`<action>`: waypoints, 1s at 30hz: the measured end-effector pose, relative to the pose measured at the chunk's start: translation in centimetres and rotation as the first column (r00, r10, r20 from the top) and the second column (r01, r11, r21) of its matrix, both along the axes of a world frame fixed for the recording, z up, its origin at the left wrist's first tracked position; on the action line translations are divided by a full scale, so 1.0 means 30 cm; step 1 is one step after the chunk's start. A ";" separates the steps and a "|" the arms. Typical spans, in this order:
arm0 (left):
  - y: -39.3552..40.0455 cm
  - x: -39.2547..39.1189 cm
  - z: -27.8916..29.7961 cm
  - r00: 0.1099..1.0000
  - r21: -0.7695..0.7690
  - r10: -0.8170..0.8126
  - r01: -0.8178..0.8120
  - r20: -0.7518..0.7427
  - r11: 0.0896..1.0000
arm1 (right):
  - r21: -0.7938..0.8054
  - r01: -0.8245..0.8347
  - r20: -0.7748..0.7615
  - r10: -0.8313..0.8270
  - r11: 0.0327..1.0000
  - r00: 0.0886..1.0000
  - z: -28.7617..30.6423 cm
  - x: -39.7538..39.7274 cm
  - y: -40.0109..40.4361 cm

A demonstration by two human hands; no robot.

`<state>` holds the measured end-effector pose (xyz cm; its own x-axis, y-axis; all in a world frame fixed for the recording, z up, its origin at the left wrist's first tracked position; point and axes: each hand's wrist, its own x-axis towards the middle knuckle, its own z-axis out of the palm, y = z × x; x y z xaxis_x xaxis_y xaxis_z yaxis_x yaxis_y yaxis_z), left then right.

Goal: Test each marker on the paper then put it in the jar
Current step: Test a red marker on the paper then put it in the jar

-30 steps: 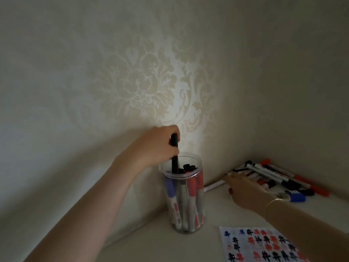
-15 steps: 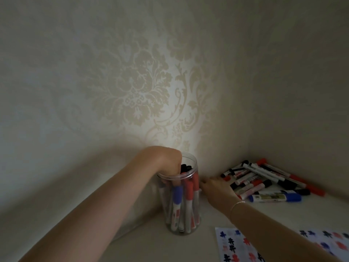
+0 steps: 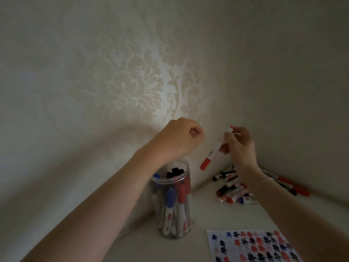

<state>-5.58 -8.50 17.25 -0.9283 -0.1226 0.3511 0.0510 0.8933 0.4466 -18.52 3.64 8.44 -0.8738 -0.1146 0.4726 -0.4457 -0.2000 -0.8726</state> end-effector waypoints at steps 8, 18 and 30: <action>0.183 -0.081 -0.221 0.959 0.274 -0.243 0.198 0.143 0.941 | -0.196 -0.131 0.091 0.151 0.972 0.984 0.040 0.124 0.156; 0.287 -0.042 -0.404 0.808 0.643 -0.580 0.390 0.104 0.659 | 0.080 -0.534 0.362 0.475 0.842 0.803 -0.075 0.175 0.369; 0.330 -0.148 -0.608 0.894 0.158 -0.383 0.354 0.234 0.922 | 0.067 -0.092 0.310 0.067 0.993 0.948 -0.169 0.131 0.656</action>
